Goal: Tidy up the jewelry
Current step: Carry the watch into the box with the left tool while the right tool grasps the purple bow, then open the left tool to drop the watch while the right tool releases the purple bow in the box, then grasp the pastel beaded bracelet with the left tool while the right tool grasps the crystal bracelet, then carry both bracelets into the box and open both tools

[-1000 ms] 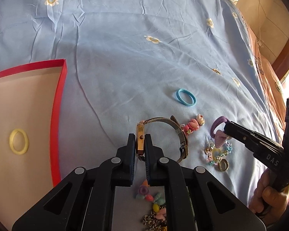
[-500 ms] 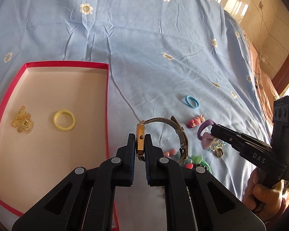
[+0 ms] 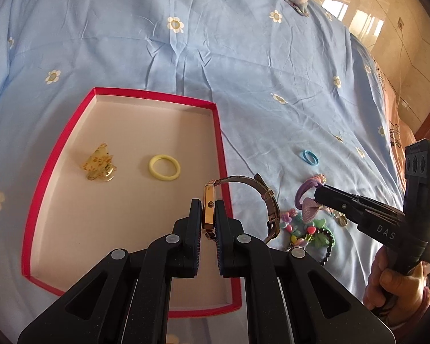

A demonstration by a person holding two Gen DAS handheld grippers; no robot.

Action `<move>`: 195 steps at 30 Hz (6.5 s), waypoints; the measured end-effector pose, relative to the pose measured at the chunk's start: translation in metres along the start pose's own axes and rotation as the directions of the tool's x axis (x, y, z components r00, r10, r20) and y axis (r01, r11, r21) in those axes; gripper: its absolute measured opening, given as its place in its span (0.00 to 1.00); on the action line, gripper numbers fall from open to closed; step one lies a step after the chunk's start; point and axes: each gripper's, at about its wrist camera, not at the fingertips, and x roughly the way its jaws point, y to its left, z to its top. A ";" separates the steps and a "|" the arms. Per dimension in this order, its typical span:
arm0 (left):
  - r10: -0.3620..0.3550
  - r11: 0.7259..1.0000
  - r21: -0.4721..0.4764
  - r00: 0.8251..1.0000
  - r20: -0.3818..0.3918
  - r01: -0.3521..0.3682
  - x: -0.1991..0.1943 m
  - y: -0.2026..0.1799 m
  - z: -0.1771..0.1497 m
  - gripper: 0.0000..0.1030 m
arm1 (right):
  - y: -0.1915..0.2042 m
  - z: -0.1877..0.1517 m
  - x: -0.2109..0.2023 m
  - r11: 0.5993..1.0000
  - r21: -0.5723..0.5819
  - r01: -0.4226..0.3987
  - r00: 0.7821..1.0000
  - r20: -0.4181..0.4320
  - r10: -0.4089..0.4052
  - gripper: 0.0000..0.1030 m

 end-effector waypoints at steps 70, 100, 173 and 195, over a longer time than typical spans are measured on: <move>0.188 0.978 -0.091 0.982 0.020 -0.185 -0.014 0.063 -0.010 0.40 | 0.072 0.018 0.053 0.992 -0.087 -0.094 0.994 -0.070 0.088 0.33; 0.007 0.994 0.112 0.999 -0.047 -0.002 0.013 -0.061 -0.024 0.45 | -0.078 -0.033 -0.062 0.981 0.145 0.126 0.991 0.031 -0.132 0.36; -0.055 0.991 0.128 0.996 0.070 0.045 -0.025 -0.041 -0.005 0.11 | 0.004 0.008 -0.047 0.999 -0.048 0.007 0.996 0.091 -0.002 0.07; 0.059 0.998 -0.033 0.994 0.090 -0.056 -0.051 0.051 -0.023 0.11 | 0.121 0.017 0.014 0.962 -0.191 -0.193 0.981 -0.013 0.194 0.07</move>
